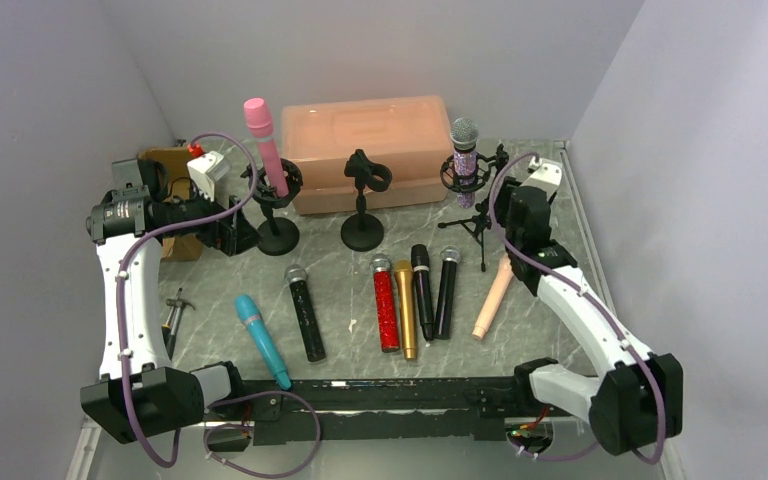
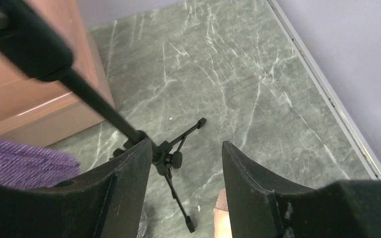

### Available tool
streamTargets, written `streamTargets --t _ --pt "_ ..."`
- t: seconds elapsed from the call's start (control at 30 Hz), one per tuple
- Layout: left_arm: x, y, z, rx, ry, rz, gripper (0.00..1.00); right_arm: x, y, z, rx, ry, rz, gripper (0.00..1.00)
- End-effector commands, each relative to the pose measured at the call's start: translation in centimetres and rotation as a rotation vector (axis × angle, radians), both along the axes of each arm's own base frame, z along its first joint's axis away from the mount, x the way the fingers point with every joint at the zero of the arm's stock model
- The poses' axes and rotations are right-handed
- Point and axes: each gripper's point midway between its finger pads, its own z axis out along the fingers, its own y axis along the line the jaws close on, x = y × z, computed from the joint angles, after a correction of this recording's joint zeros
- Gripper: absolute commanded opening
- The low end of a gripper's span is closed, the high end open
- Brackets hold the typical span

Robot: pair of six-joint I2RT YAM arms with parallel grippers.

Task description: Attach the microphones to the stand

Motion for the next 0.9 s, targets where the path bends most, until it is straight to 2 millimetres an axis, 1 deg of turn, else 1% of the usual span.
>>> streamTargets --t 0.0,0.13,0.27,0.33,0.43,0.47,0.6,0.7,0.87 --pt "-0.1 0.1 1.0 0.020 -0.046 -0.019 0.99 2.4 0.1 2.2 0.081 -0.122 0.066 0.57" --pt "-0.2 0.1 0.6 0.023 -0.041 -0.018 0.99 3.3 0.7 2.0 0.061 -0.139 0.140 0.59" --pt "-0.2 0.1 0.4 0.018 -0.035 -0.024 0.99 3.8 1.3 1.3 0.065 -0.112 0.202 0.61" --pt "-0.3 0.1 0.4 0.017 -0.033 -0.028 0.99 3.7 1.3 0.9 0.074 -0.096 0.205 0.62" --pt "-0.3 0.1 0.3 0.018 -0.033 -0.031 1.00 3.4 0.4 -0.2 0.101 -0.045 0.156 0.63" --pt "-0.3 0.1 0.2 0.019 -0.031 -0.031 1.00 3.4 0.6 -0.3 0.110 -0.045 0.165 0.63" --pt "-0.4 0.2 -0.1 0.025 -0.028 -0.029 0.99 3.5 1.0 -0.5 0.113 -0.058 0.202 0.62" --pt "-0.5 0.3 -0.2 0.024 -0.021 -0.032 1.00 3.5 1.8 -0.5 0.124 -0.068 0.248 0.60" --pt "-0.5 0.2 -0.4 0.018 -0.017 -0.034 0.99 3.7 2.0 -1.9 0.119 -0.035 0.259 0.58"
